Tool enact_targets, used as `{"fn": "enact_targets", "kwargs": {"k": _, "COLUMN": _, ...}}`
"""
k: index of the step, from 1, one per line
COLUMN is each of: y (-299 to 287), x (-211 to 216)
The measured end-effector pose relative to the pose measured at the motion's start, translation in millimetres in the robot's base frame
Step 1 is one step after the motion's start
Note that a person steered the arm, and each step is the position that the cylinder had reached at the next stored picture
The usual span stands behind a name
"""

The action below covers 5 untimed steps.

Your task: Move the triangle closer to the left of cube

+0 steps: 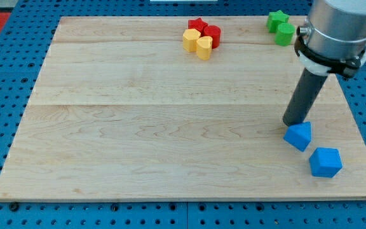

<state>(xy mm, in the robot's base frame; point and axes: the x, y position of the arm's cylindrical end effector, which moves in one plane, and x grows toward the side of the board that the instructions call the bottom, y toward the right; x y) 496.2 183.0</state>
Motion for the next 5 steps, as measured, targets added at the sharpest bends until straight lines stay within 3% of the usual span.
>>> {"fn": "enact_targets", "kwargs": {"k": 1, "y": -0.7, "x": 21.3}}
{"fn": "enact_targets", "kwargs": {"k": 3, "y": -0.8, "x": 15.3}}
{"fn": "enact_targets", "kwargs": {"k": 5, "y": 34.3, "x": -158.3}}
